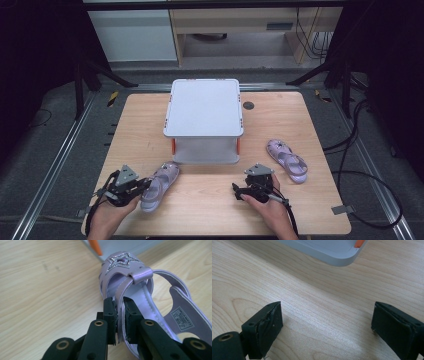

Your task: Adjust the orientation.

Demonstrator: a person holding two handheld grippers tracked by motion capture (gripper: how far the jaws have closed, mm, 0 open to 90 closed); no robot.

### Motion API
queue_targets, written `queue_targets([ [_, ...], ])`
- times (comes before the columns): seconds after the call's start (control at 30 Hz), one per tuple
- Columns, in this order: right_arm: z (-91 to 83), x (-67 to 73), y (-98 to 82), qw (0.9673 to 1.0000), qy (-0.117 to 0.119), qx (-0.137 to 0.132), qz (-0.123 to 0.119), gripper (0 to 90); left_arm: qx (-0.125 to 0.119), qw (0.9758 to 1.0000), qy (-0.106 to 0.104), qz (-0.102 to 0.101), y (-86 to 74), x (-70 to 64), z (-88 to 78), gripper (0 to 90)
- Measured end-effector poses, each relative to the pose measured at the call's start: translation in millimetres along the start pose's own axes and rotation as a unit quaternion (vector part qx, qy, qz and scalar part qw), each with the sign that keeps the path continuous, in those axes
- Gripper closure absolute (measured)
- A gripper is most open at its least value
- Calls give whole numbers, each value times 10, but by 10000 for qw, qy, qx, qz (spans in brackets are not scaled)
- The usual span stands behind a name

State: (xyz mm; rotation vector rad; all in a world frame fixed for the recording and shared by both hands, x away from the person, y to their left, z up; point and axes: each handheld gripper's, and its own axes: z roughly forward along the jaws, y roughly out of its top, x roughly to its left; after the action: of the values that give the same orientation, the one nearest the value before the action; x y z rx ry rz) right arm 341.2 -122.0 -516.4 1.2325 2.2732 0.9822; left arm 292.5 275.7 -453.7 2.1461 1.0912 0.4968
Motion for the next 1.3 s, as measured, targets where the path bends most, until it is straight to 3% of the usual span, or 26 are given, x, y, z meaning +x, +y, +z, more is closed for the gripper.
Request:
queue_targets([
  [0.17,0,0,0,10000,0,1,0,101,39,9998,-104,175,54,-186,91,813],
  [0.37,0,0,0,10000,0,2,-1,101,8,9998,-77,173,99,-283,175,813],
  [0.87,1,0,0,10000,6,-3,-5,101,25,9996,-276,59,85,-551,261,791],
  [1.0,0,0,0,10000,6,1,-5,101,1,9993,-361,4,74,-587,257,774],
  [1.1,0,1,1,10000,4,3,-1,101,-47,9987,-491,-152,68,-597,259,763],
  [1.3,2,1,3,10000,7,0,8,103,-67,9983,-552,-179,62,-615,264,739],
])
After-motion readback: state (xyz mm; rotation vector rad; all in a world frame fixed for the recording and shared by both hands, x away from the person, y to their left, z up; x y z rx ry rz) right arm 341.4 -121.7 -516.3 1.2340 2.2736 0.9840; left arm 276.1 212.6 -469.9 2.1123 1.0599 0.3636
